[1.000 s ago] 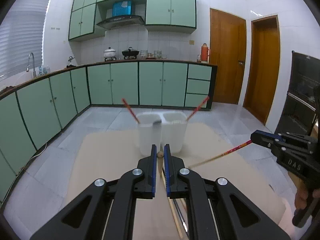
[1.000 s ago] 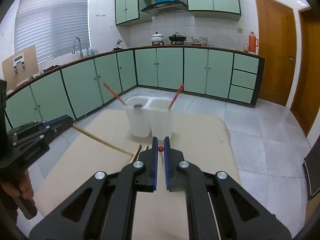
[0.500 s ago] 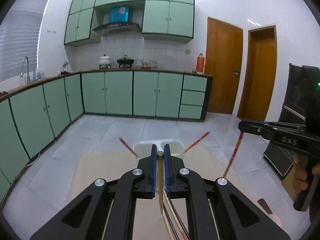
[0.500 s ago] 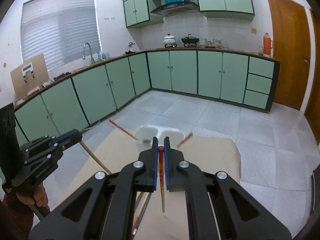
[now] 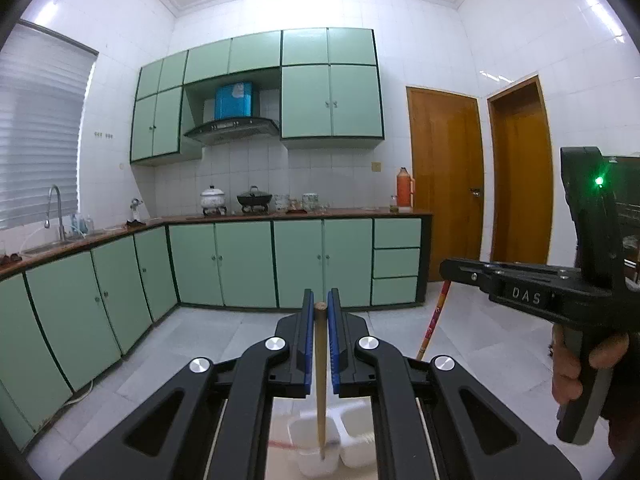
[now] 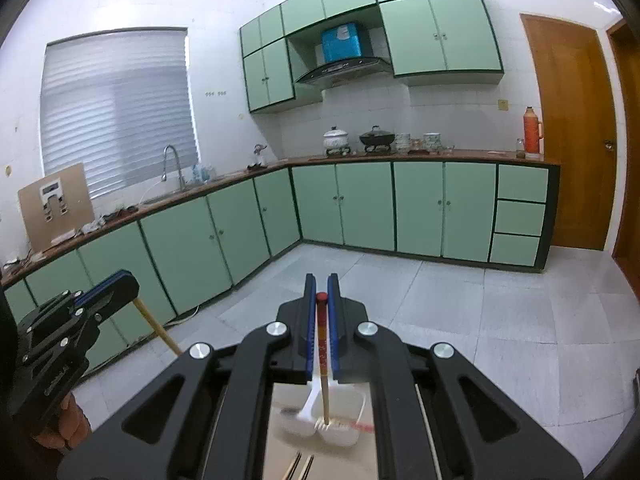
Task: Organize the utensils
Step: 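Lift both chopsticks and carry them over the white holder, then open both grippers to drop the chopsticks into the holder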
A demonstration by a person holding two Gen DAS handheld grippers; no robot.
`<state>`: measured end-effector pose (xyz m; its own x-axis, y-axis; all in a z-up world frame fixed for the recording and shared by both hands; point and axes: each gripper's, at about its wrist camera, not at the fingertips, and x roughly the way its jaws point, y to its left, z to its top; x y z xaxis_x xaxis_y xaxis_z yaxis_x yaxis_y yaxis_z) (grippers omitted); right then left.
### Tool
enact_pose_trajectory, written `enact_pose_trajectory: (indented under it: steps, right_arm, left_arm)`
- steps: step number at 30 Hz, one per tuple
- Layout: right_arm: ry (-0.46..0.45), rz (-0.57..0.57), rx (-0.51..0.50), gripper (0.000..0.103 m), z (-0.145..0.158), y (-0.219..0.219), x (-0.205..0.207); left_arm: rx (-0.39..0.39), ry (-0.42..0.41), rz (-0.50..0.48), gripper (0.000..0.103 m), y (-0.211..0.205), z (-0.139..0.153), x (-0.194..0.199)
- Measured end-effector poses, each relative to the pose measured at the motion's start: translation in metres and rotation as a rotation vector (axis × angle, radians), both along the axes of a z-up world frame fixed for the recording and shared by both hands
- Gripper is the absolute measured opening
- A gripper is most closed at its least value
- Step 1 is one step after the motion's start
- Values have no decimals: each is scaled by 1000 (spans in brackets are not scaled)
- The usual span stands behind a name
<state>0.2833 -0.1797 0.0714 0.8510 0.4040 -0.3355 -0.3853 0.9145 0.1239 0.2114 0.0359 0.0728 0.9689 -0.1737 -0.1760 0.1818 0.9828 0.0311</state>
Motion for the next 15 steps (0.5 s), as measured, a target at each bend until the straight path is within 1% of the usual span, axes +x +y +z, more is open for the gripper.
enact_pose_trajectory:
  steps: [3,5,9,11,15]
  right_arm:
    - [-18,-32,-22,5,-9,1,18]
    - [-9,-49,-36,5,-20,3,30]
    - [42,-54,-24,5,-54,2,50]
    - [67,-53,-20,5,-68,4,56]
    - [110,-45,-34,5,-92,11,58]
  left_arm:
    - [-3,-8,14,7,-3,-4,21]
    - [-6,-3,29,7,-5,-13,36]
    - [-9,5,52,7,-8,-38,63]
    - [-14,21,60,6,-9,-53,77]
    - [-18,62,63,6,-7,-78,86]
